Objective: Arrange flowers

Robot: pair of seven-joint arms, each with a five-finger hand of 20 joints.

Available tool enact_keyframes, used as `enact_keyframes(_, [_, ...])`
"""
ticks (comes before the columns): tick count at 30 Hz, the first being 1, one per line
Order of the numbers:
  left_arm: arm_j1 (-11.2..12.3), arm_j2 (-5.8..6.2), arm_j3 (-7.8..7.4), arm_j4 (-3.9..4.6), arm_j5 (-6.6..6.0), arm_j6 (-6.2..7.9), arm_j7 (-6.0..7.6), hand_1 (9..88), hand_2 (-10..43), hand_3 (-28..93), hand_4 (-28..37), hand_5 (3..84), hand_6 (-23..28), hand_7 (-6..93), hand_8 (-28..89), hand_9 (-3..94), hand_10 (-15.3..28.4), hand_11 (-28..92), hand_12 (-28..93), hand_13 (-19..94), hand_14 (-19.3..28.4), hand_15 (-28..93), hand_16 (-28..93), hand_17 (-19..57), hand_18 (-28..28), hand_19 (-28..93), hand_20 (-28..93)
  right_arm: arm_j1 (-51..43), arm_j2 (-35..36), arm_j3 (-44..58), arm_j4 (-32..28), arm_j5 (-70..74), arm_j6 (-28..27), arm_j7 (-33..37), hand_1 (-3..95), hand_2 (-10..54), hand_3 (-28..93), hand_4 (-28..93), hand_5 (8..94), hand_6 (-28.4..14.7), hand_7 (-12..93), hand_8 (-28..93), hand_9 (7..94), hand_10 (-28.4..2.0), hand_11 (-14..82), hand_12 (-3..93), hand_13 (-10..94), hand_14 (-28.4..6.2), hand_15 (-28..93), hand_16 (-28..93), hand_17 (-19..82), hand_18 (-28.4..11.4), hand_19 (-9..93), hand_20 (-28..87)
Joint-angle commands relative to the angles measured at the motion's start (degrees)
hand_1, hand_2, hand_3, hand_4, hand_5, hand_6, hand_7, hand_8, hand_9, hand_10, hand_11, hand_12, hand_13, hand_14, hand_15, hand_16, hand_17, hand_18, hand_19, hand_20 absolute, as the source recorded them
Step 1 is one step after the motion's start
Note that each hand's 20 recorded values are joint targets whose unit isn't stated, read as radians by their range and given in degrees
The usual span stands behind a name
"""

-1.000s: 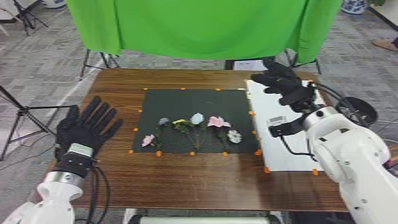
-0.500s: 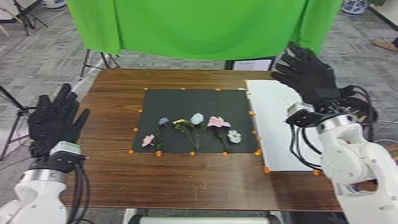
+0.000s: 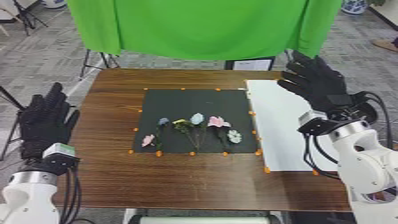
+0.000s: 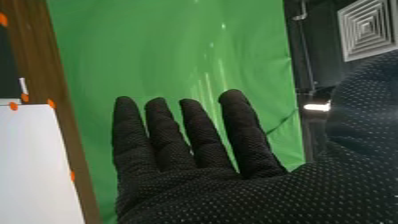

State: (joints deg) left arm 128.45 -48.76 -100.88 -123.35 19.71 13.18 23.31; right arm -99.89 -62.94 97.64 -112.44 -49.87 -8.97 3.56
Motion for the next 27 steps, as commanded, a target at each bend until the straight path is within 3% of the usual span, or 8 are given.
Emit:
enact_keyframes(1, [0.78, 0.38, -0.96, -0.84, -0.49, -1.41, -0.11, 20.4, 11.0, 68, -28.3, 26.3, 5.8, 4.6, -8, 11.5, 10.1, 2, 4, -2, 5.3, 5, -11, -10.7, 4.8, 11, 5, 0.17, -0.19, -1.51, -0.01, -0.68, 0.48, 0.46, 4.7, 4.4, 76, -28, 31.9, -3.2, 6, -8, 29.3, -13.5, 0.9, 10.5, 23, -15.5, 2, 20, 14, -16.3, 15, 19])
enact_keyframes(3, [0.79, 0.56, -1.06, -1.07, -1.99, -2.19, 0.15, 20.5, 11.0, 68, -28.3, 26.5, 5.9, 4.6, -8, 11.8, 10.2, 2, 4, -1, 5.5, 5, -11, -10.7, 5.0, 12, 5, 0.24, -0.05, -1.87, 0.06, -0.63, 1.31, 0.77, 4.7, 4.4, 76, -28, 32.0, -3.2, 6, -8, 29.3, -13.4, 0.8, 10.4, 23, -15.4, 2, 20, 14, -16.3, 15, 19])
enact_keyframes(4, [0.49, 0.57, -1.06, -1.07, -2.13, -2.37, 0.05, 20.5, 11.0, 68, -28.3, 26.6, 6.0, 4.6, -8, 11.9, 10.3, 2, 4, -1, 5.6, 5, -11, -10.7, 5.0, 12, 5, 0.23, 0.02, -1.93, 0.12, -0.63, 1.56, 0.68, 4.7, 4.5, 76, -28, 32.0, -3.2, 6, -8, 29.2, -13.4, 0.8, 10.4, 23, -15.4, 2, 20, 14, -16.3, 15, 19])
enact_keyframes(7, [0.24, 0.61, -1.38, -0.92, -0.98, -2.33, -0.29, 20.4, 11.1, 68, -28.3, 26.9, 6.1, 4.5, -8, 12.2, 10.5, 3, 4, -1, 5.7, 5, -10, -10.6, 5.4, 12, 5, 0.46, 0.06, -2.16, 0.21, -0.57, 1.79, 0.90, 5.0, 4.6, 76, -28, 32.3, -3.2, 6, -8, 29.2, -13.0, 0.9, 10.4, 23, -15.5, 2, 20, 14, -16.4, 15, 19])
enact_keyframes(10, [0.86, 0.71, -1.93, -1.38, -1.24, -2.58, -0.11, 20.2, 11.1, 68, -28.3, 27.4, 6.3, 4.4, -7, 12.7, 10.7, 3, 4, -1, 5.9, 5, -10, -10.7, 5.8, 13, 5, 0.46, 0.08, -2.28, 0.09, -0.71, 1.76, 1.22, 5.4, 4.9, 76, -28, 32.4, -3.1, 6, -8, 29.3, -12.9, 0.9, 10.4, 23, -15.6, 2, 20, 14, -16.4, 15, 19])
enact_keyframes(25, [0.45, 0.82, -1.56, -1.22, -2.05, -3.07, 0.69, 20.8, 10.7, 68, -28.3, 28.6, 6.7, 4.3, -7, 14.5, 11.4, 3, 5, 1, 6.5, 6, -10, -10.5, 6.6, 15, 4, 2.31, 1.23, -4.76, 0.90, -0.19, 3.10, 0.83, 6.4, 5.2, 76, -27, 34.4, -3.3, 7, -8, 30.3, -12.9, 1.3, 10.7, 24, -15.7, 3, 20, 14, -16.8, 16, 19])
enact_keyframes(27, [0.44, 0.73, -1.57, -1.22, -1.61, -3.14, 0.45, 21.0, 10.6, 69, -28.3, 28.8, 6.7, 4.4, -7, 14.9, 11.6, 3, 5, 2, 6.7, 6, -10, -10.2, 6.9, 15, 4, 2.00, 1.17, -4.50, 0.74, -0.17, 2.99, 0.82, 6.5, 5.3, 76, -27, 34.5, -3.3, 7, -8, 30.3, -12.8, 1.3, 10.7, 24, -15.7, 3, 20, 14, -16.8, 16, 19])
